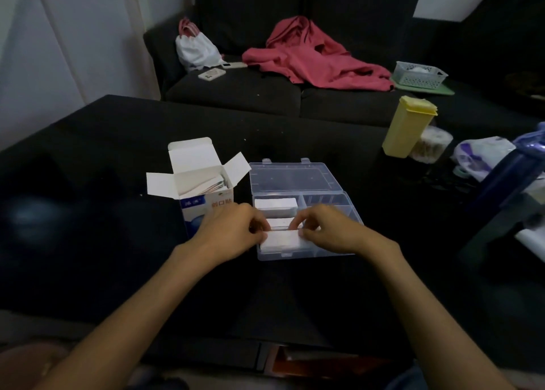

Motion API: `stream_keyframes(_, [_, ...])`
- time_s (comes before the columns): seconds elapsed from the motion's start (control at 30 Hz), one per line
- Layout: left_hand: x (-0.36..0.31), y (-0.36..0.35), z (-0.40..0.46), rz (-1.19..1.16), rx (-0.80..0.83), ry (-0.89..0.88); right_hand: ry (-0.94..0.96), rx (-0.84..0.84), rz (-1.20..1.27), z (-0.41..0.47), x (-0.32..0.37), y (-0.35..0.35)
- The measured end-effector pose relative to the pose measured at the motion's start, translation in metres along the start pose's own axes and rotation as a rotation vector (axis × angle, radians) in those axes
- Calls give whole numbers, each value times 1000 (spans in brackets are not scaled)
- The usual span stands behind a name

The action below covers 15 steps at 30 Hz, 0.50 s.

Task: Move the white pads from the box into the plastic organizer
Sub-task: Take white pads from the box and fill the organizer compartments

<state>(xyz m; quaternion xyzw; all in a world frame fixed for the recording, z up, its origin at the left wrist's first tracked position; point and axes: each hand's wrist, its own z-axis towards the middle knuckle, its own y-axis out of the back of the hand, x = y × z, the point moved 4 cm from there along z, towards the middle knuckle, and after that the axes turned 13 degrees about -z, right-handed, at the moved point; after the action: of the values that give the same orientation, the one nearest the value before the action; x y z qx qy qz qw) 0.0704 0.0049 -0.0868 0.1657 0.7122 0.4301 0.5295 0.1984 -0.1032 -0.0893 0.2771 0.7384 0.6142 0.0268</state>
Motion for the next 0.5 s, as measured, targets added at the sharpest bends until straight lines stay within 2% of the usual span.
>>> stream_keyframes(0.13, [-6, -3, -3, 144, 39, -100, 11, 10, -92, 1, 4, -5])
stream_keyframes(0.23, [-2, -8, -3, 188, 98, -96, 14, 12, -177, 3, 6, -5])
stream_keyframes(0.5, [4, -14, 1, 170, 165, -88, 7, -27, -376, 1, 13, 0])
